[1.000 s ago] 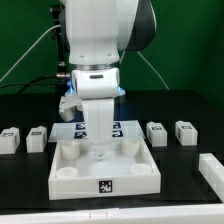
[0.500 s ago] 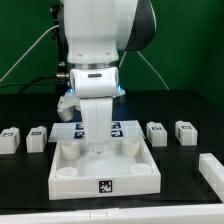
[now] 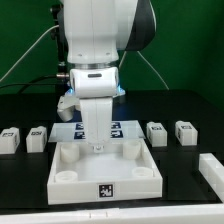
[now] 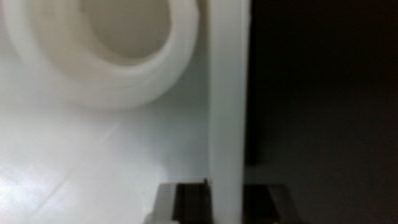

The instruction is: Assemble one leg

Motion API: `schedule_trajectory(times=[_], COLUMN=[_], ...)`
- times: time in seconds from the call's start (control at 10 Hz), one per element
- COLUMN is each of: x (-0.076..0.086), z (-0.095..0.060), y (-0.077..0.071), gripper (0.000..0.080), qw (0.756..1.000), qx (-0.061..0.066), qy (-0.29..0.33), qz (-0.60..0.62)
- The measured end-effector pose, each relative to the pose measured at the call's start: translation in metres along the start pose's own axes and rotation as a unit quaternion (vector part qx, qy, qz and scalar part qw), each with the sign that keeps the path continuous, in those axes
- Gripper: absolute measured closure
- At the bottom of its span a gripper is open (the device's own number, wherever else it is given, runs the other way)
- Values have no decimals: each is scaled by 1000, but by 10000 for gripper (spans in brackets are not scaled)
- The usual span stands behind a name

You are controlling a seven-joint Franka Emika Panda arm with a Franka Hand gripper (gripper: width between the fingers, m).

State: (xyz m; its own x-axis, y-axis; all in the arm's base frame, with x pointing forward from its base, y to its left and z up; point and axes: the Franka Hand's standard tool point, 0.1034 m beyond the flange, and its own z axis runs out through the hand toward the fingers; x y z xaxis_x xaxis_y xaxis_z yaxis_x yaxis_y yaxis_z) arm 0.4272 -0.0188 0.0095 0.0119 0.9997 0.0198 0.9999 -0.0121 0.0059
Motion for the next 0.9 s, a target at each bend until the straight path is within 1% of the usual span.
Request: schedule_trajectory(times=[0.5,0.6,0.8,0.9], x=[0,7,31,43], z=[0,0,0,1], y=[0,5,25,35], gripper=[742,742,741,741], qw=[1000,1000,1000,1000], qx=[0,0,-8,-8], qy=[0,2,12,16], qz=[0,6,-3,7])
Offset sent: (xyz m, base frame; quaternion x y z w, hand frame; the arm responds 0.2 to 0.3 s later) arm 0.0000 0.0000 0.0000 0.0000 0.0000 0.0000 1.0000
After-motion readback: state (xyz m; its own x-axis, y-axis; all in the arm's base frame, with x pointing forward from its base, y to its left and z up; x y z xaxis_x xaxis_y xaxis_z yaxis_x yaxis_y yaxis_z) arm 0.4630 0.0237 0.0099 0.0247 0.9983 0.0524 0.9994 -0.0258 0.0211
